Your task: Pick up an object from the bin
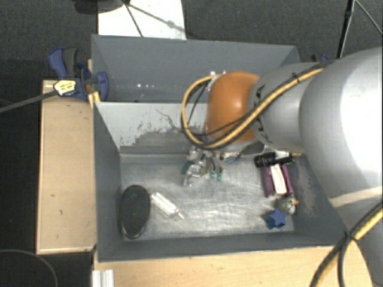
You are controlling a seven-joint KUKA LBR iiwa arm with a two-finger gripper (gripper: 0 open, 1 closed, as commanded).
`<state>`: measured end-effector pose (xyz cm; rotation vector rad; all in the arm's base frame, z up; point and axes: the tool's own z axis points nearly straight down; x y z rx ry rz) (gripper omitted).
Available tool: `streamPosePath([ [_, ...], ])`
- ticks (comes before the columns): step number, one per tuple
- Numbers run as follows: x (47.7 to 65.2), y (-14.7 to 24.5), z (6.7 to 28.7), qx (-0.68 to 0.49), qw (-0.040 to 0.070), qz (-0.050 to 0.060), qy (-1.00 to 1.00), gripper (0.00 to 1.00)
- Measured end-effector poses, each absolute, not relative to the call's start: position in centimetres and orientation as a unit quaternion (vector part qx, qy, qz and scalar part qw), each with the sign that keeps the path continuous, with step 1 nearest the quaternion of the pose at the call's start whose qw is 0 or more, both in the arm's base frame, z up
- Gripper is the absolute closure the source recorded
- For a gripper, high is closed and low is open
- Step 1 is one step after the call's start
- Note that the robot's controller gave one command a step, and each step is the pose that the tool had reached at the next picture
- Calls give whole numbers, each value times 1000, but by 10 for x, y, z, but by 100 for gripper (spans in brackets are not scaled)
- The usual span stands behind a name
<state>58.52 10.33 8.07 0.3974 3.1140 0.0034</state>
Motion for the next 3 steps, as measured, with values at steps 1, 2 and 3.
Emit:
streamPosePath([
  [1, 585, 103, 81, 127, 1, 1, 992, 0],
  [2, 585, 103, 80, 128, 1, 1, 992, 100],
  [3, 585, 105, 209, 138, 4, 2, 990, 100],
])
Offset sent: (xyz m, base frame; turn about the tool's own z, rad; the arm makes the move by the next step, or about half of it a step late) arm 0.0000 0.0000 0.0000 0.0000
